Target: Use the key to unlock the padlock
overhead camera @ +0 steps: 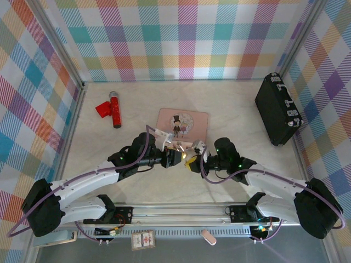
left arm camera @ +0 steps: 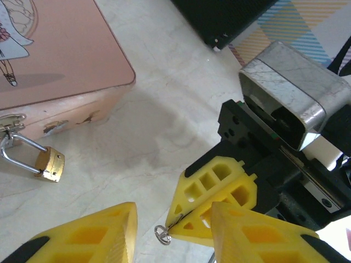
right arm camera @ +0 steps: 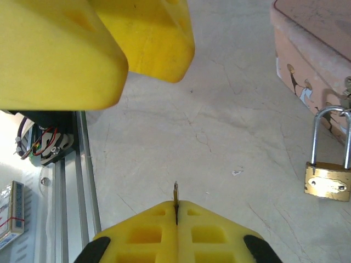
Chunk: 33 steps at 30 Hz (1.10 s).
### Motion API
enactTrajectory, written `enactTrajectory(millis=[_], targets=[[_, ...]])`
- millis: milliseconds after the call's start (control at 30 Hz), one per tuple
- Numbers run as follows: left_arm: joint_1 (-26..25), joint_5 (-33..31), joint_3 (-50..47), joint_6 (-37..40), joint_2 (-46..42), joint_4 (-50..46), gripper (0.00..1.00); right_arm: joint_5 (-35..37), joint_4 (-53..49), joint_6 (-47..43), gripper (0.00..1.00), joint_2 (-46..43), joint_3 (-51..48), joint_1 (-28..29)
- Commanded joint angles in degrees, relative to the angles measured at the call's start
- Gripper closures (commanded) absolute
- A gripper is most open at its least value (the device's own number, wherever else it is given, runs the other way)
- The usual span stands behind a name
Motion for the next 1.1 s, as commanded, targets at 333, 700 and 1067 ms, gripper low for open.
enactTrajectory(millis=[333,700,1067], targets=[[-1.1,4.3,3.1,0.4,5.3,0.9,0.7,-0.7,2.0,-2.4,1.0,2.7,3.2,2.3],[-1.4,4.3,3.5,0.3,7.1,0.0,0.76,1.0,2.9,-2.0,1.0,1.3,2.6,2.5],[-1.8,4.3,3.4,-0.4,8.1,0.7,0.84,2.9,5.0,-0.5,1.0,1.3,1.6,2.5]])
